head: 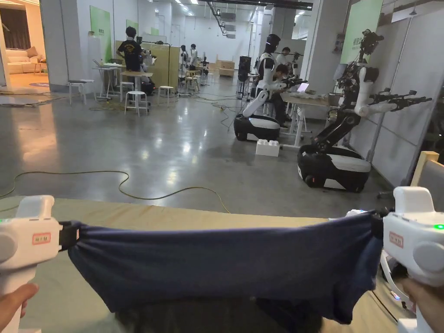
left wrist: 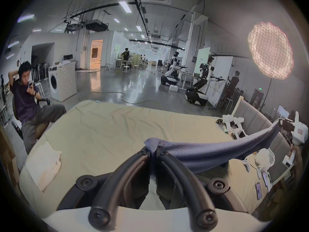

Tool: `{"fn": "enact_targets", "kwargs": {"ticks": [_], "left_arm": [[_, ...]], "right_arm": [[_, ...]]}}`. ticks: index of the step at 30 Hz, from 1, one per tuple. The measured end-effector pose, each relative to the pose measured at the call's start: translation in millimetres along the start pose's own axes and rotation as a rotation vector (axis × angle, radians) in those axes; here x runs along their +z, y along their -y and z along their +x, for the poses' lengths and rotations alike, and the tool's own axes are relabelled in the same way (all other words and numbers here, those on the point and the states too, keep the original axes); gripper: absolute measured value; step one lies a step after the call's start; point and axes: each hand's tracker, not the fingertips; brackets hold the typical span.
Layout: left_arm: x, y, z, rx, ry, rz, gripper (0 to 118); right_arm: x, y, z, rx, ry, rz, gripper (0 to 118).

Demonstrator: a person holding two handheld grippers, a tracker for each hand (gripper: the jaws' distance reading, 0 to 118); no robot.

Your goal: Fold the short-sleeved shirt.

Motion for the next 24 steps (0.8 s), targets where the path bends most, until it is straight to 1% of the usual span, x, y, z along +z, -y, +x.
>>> {"fn": "enact_targets", "kwargs": {"ticks": [5, 13, 14, 20, 24], "left_arm": [[41.4, 35.6, -2.8, 0.021, 0.015, 0.011, 7], [114.0, 75.2, -5.8, 0.014, 0.018, 0.032, 7], [121.3, 83.3, -6.6, 0.015, 0.018, 0.030, 7], [137.8, 144.1, -30.2, 0.009, 0.001, -0.075, 7], [139.8, 193.8, -33.7, 0.003, -0.022, -0.185, 7]], "right_arm": [[45.9, 33.3, 2.3, 0.005, -0.003, -0.008, 2], [129.7, 65.7, 4.5, 0.004, -0.001, -0.021, 2], [138.3, 71.7, 3.3, 0.012, 0.003, -0.033, 2], [172.3, 127.7, -5.7, 0.122, 0.022, -0.177, 2], [176.5, 177.0, -9.5, 0.128, 0.015, -0.303, 2]]}}
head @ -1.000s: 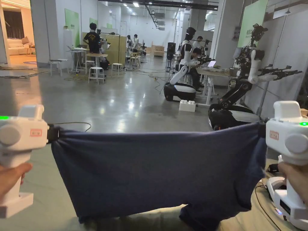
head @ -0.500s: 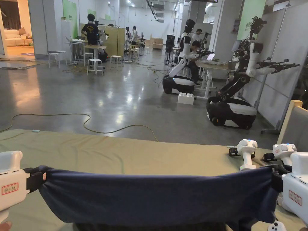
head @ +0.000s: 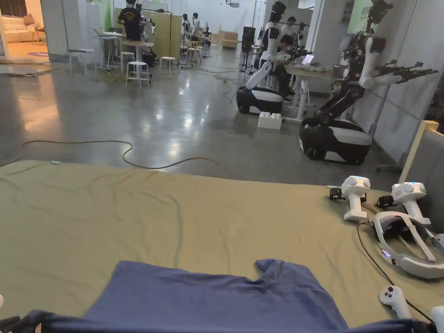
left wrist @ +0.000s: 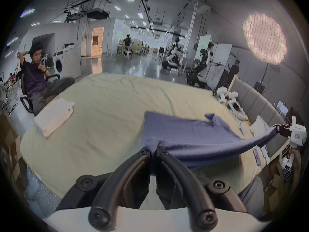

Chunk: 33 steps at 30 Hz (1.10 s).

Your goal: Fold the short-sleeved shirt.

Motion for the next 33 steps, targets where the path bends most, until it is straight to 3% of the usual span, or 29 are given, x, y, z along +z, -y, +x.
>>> {"fn": "enact_targets", "kwargs": {"ticks": [9, 15, 18, 19, 21, 25, 30, 33], "left_arm": [[-54.1, 81.9, -10.9, 0.005, -0.030, -0.322, 7], [-76.6, 95.0, -14.6, 0.021, -0.031, -0.449, 7], [-82.4, 95.4, -9.0, 0.018, -0.045, -0.460, 15], [-82.1, 93.4, -7.2, 0.012, -0.064, -0.460, 28], [-79.2, 88.3, -2.8, -0.003, -0.091, -0.443, 42], [-68.4, 62.6, 5.5, 0.004, -0.053, -0.310, 51], [-60.0, 26.3, 33.2, -0.038, -0.020, -0.082, 51], [-53.8, 8.8, 56.6, -0.066, -0.016, 0.058, 50]], "right_arm": [[-73.9, 104.6, -15.9, 0.083, -0.071, -0.363, 2], [-98.4, 140.8, -21.7, 0.064, -0.081, -0.493, 3], [-99.9, 139.3, -25.7, 0.070, -0.070, -0.501, 17], [-97.0, 138.5, -25.6, 0.081, -0.057, -0.495, 36], [-93.5, 129.3, -23.9, 0.086, -0.033, -0.459, 65], [-79.4, 94.8, -21.6, 0.023, -0.057, -0.286, 64], [-67.4, 52.3, -40.6, -0.006, -0.047, -0.007, 64], [-55.2, 29.5, -62.3, -0.068, -0.034, 0.192, 64]]}}
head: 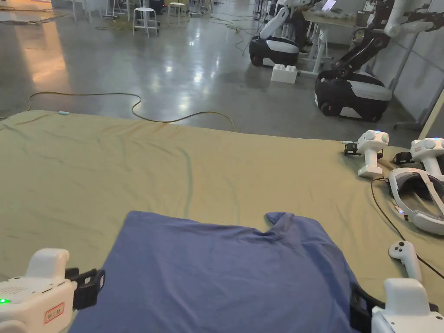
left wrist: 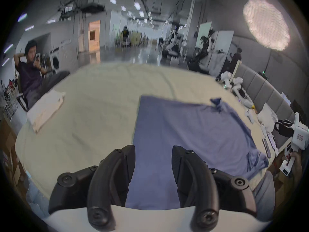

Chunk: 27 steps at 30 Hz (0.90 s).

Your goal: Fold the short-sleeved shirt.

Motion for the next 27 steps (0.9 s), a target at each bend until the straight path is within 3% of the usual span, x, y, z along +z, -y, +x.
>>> {"fn": "enact_targets", "kwargs": {"ticks": [7, 8, 10, 13, 20, 27], "left_arm": [[22.4, -24.9, 43.8, -0.063, -0.066, 0.323, 47], [25.9, -27.3, 48.7, -0.068, -0.069, 0.340, 42], [31.8, -30.1, 56.6, -0.081, -0.078, 0.370, 21], [34.1, -34.5, 59.3, -0.093, -0.082, 0.391, 2], [28.9, -38.7, 46.2, -0.085, -0.087, 0.362, 0], [9.1, -8.7, -11.3, -0.005, -0.025, -0.121, 0]], "right_arm": [[10.5, -35.7, -37.5, -0.143, 0.053, 0.286, 58], [11.3, -39.7, -40.5, -0.158, 0.053, 0.298, 50], [8.4, -47.0, -44.6, -0.185, 0.071, 0.305, 12], [8.9, -51.2, -42.2, -0.260, 0.015, 0.330, 0], [7.2, -57.7, -48.1, -0.160, 0.010, 0.362, 0], [-5.7, -51.1, -47.5, -0.131, -0.030, 0.293, 0]]}}
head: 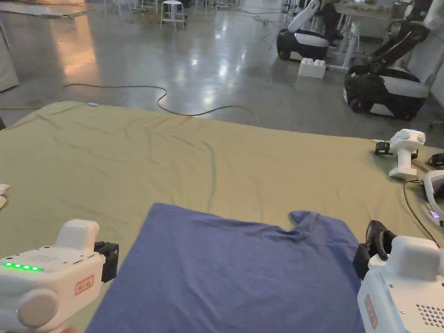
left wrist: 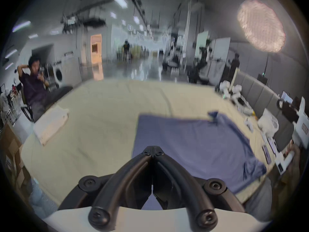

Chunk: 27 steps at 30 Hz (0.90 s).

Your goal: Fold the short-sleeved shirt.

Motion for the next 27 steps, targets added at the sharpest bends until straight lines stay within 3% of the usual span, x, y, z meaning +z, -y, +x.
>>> {"fn": "enact_targets", "kwargs": {"ticks": [6, 7, 9, 10, 12, 13, 17, 21, 24, 25, 27], "left_arm": [[-17.7, 49.6, -44.8, 0.121, 0.015, -0.293, 3], [-20.8, 55.5, -49.5, 0.152, 0.027, -0.324, 17], [-27.0, 65.4, -54.6, 0.194, 0.051, -0.369, 29], [-31.3, 69.2, -56.0, 0.207, 0.062, -0.394, 29], [-41.2, 76.4, -54.4, 0.204, 0.027, -0.451, 66], [-46.0, 78.5, -53.0, 0.188, 0.002, -0.468, 68], [-69.9, 90.9, -47.7, 0.134, -0.102, -0.566, 68], [-72.4, 94.4, -43.4, 0.122, -0.130, -0.510, 64], [-71.9, 97.4, -34.3, 0.020, -0.097, -0.495, 23], [-73.4, 97.1, -33.8, 0.032, -0.092, -0.502, 15], [-77.2, 97.0, -35.7, 0.036, -0.079, -0.507, 11]], "right_arm": [[-7.7, 21.3, -0.2, 0.006, -0.014, -0.090, 0], [-8.3, 24.7, -1.0, 0.006, -0.019, -0.103, 0], [-9.6, 31.5, -1.0, 0.004, -0.026, -0.131, 0], [-9.9, 34.2, -1.1, 0.006, -0.025, -0.143, 0], [-10.0, 39.7, -0.5, 0.012, -0.027, -0.167, 0], [-10.0, 41.4, 0.3, 0.015, -0.026, -0.174, 0], [-7.2, 47.6, 6.2, 0.029, -0.017, -0.201, 0], [-3.0, 52.9, 17.5, 0.032, 0.002, -0.231, 0], [2.1, 56.0, 28.3, 0.022, 0.024, -0.265, 0], [3.2, 56.8, 32.3, 0.018, 0.034, -0.280, 0], [6.4, 58.4, 42.6, 0.020, 0.066, -0.344, 0]]}}
